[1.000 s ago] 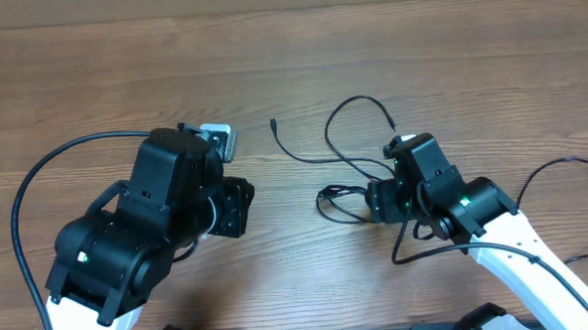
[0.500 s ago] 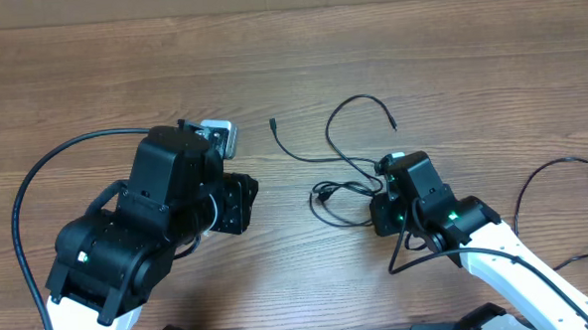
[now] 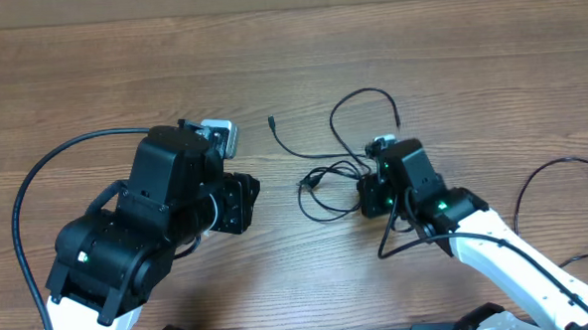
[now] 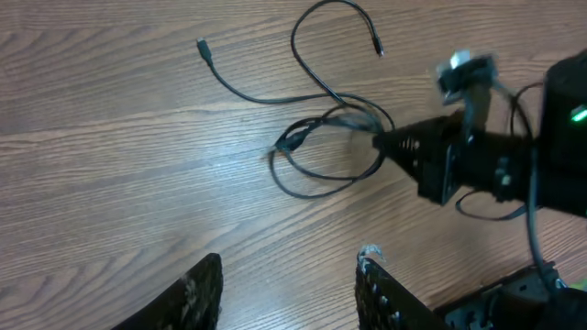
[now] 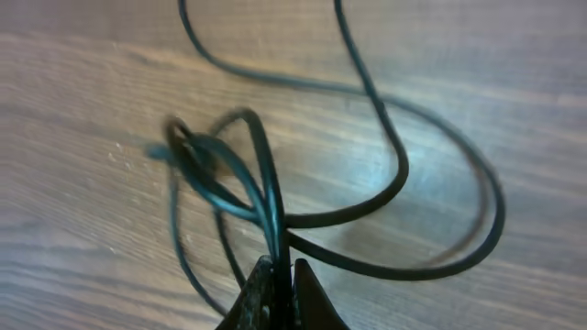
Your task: Untangle cables
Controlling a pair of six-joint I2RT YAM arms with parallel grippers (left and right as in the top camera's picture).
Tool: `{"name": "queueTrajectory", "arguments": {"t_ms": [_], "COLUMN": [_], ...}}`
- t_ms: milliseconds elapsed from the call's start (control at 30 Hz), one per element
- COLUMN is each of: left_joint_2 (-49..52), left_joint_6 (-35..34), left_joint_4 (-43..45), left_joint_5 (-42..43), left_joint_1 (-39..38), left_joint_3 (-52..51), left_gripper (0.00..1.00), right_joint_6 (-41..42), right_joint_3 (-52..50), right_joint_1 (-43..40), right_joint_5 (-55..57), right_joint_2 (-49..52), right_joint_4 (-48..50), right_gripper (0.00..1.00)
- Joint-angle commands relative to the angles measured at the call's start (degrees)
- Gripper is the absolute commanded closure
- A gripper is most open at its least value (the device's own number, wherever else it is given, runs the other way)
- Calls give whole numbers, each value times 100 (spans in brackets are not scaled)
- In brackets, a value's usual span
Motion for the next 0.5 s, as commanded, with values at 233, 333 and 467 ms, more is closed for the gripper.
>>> {"name": "queueTrajectory", "arguments": {"t_ms": [233, 333, 467], "left_joint_2": [26, 146, 378], "left_joint_6": [-114, -111, -111], "left_joint_4": [92, 199, 404], "left_joint_5": [52, 46, 66], "left_joint_1": [-11, -11, -11], "left_joint_3": [-39, -42, -42], "left_gripper": [52, 52, 52], "right_joint_6": [-221, -229, -382], "right_joint_3": [2531, 3230, 3967], "right_joint_1": [-240, -256, -258], "right_joint_5": [-2, 155, 466], "right_joint_2": [-28, -28, -28], "right_joint_4": [-911, -1117, -1307], "right_gripper": [96, 96, 96]}}
